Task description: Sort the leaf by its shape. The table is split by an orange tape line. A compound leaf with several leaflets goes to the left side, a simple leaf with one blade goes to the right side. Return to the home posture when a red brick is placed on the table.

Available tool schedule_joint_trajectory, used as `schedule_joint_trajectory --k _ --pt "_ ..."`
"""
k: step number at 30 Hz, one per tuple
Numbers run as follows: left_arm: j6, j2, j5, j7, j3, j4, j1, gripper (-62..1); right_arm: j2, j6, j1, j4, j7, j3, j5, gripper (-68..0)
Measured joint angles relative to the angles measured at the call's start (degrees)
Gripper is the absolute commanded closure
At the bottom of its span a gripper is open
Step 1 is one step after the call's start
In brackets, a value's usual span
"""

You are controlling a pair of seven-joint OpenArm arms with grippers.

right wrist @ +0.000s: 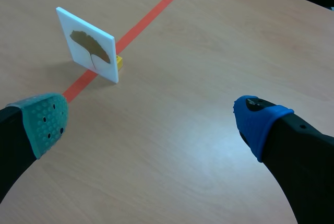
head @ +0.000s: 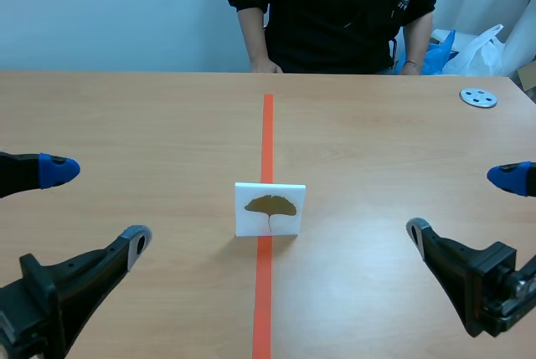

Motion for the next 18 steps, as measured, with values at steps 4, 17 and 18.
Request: schedule_joint_trajectory --k 4,17,18 --pt "-1.27 0.00 0.00 -0.04 2.03 -3.30 -3.58 -62.3 0.00 0.00 0.00 0.00 0.00 0.00 0.00 -67.9" --pt "-2.99 1.68 5.66 -5.77 15.67 -26.58 -22.95 -62.3 -0.09 0.00 0.00 0.00 0.00 0.00 0.02 -67.9" --pt "-3.10 2.16 6.25 -6.78 16.79 -28.74 -24.68 -62.3 -0.13 0.00 0.00 0.00 0.00 0.00 0.02 -67.9"
